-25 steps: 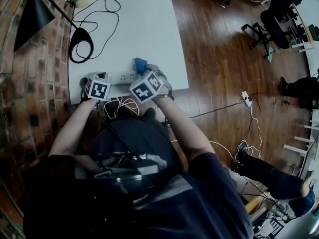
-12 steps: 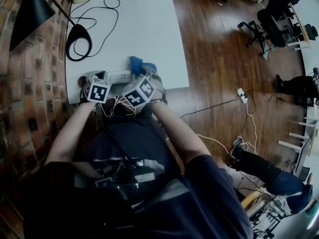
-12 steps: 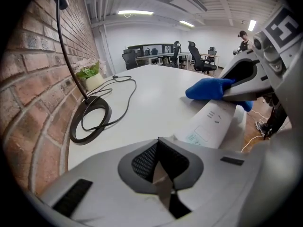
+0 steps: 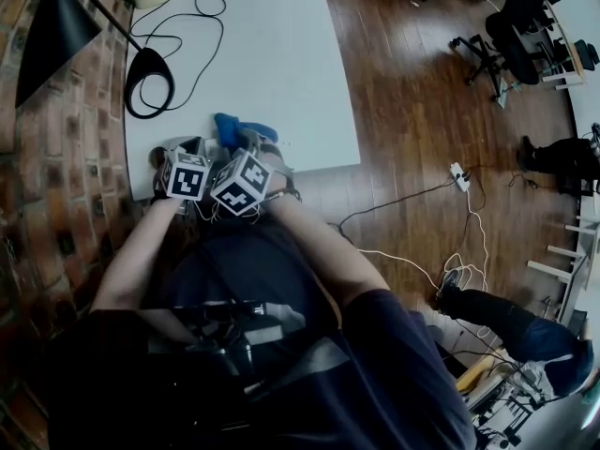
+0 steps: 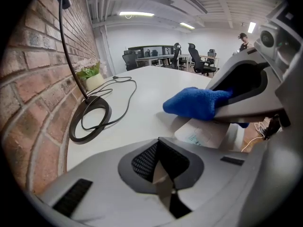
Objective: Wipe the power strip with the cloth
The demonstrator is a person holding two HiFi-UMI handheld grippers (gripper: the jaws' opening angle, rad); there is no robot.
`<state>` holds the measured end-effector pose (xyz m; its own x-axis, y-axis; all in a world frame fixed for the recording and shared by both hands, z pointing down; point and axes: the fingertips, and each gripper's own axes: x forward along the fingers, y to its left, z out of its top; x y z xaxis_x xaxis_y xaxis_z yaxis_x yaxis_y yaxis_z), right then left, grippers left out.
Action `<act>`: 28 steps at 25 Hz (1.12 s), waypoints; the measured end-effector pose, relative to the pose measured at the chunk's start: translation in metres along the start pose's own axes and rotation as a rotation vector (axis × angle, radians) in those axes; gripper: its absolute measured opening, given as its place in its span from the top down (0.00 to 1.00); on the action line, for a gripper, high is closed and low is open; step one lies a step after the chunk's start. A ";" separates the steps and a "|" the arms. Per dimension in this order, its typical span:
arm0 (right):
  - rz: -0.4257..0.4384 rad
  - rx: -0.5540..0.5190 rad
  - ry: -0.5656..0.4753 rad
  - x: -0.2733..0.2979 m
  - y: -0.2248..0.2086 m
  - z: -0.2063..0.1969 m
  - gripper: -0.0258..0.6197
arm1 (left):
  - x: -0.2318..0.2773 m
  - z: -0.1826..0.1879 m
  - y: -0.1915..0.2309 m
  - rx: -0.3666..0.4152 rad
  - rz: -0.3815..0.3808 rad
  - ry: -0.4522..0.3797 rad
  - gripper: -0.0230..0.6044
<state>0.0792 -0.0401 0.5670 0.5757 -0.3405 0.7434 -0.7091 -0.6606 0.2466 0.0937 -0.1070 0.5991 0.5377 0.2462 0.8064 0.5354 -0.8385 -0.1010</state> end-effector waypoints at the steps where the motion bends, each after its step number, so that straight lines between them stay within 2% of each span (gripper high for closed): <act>1: 0.024 0.015 -0.018 0.000 0.004 0.004 0.81 | 0.000 -0.001 0.000 -0.001 0.002 0.001 0.94; 6: 0.190 0.156 -0.073 -0.004 0.019 0.020 0.81 | 0.003 -0.001 -0.001 -0.008 -0.020 0.005 0.94; 9: 0.309 0.169 -0.068 -0.009 0.037 0.027 0.81 | 0.000 -0.002 -0.002 -0.015 -0.040 0.010 0.94; 11: 0.349 0.198 -0.066 -0.009 0.044 0.030 0.82 | -0.001 -0.003 -0.003 -0.025 -0.064 0.002 0.95; 14: 0.373 0.259 -0.072 -0.009 0.045 0.032 0.82 | -0.004 -0.005 -0.003 -0.075 -0.104 -0.012 0.95; 16: 0.373 0.264 -0.076 -0.008 0.045 0.033 0.81 | -0.004 -0.007 -0.003 -0.062 -0.127 0.002 0.95; 18: 0.375 0.275 -0.060 -0.007 0.046 0.034 0.81 | -0.006 -0.005 -0.006 0.002 -0.142 0.010 0.95; 21: 0.406 0.302 -0.007 -0.006 0.047 0.032 0.82 | -0.015 -0.005 -0.014 0.118 -0.125 -0.006 0.96; 22: 0.412 0.310 0.003 -0.006 0.045 0.031 0.82 | -0.019 -0.005 -0.016 0.115 -0.129 -0.016 0.96; 26: 0.420 0.343 0.029 -0.006 0.037 0.027 0.82 | -0.022 -0.008 -0.017 0.013 -0.206 -0.028 0.96; 28: 0.416 0.369 0.038 -0.005 0.033 0.026 0.83 | -0.022 -0.006 -0.016 0.016 -0.220 -0.024 0.96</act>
<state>0.0632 -0.0770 0.5552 0.2573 -0.6029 0.7552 -0.6799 -0.6683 -0.3019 0.0694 -0.1017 0.5864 0.4220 0.4335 0.7962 0.6517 -0.7556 0.0659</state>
